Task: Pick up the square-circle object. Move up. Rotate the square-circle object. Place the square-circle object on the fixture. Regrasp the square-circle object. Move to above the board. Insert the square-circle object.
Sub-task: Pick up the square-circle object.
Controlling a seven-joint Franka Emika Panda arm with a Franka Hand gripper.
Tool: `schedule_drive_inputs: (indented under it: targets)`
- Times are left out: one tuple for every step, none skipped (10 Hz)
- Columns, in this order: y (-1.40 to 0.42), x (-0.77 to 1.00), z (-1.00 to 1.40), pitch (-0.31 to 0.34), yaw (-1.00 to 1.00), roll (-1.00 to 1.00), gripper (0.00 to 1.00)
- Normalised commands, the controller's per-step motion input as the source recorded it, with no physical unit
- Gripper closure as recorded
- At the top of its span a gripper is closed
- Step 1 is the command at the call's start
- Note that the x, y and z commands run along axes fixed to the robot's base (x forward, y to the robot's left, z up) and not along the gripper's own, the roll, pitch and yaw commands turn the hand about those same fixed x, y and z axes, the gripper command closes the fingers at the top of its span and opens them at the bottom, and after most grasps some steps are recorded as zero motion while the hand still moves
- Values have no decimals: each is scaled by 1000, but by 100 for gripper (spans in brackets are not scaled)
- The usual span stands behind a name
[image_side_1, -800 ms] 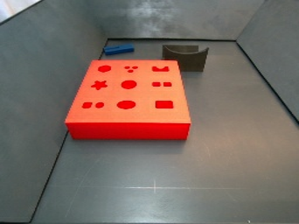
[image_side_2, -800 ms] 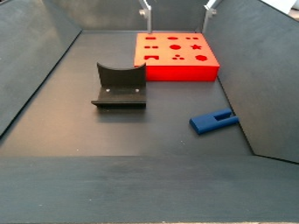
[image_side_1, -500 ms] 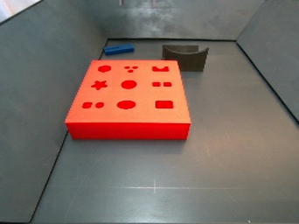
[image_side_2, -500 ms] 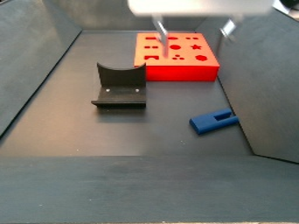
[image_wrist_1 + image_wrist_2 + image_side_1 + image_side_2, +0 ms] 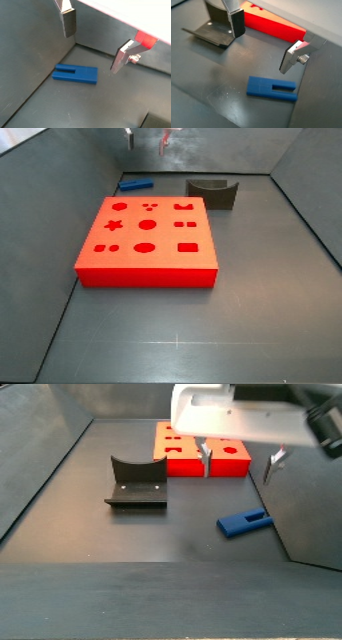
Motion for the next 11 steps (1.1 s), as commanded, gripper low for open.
schedule_drive_inputs:
  targets:
    - [3, 197, -334, -197, -703, -317, 0]
    - [77, 223, -260, -164, -580, -389, 0]
    - [143, 129, -171, -124, -454, -450, 0]
    - [326, 34, -306, -51, -326, -397, 0]
    - [334, 11, -511, 0, -397, -287, 0]
    - [200, 14, -537, -9, -543, -249, 0]
    - [63, 114, -491, -33, -677, -246, 0]
    - [80, 337, -537, -36, -683, -236, 0]
    - [77, 366, -489, -49, -669, -260, 0]
    - [83, 446, -434, -59, -614, -291, 0]
    - [86, 454, -414, -74, -574, -301, 0]
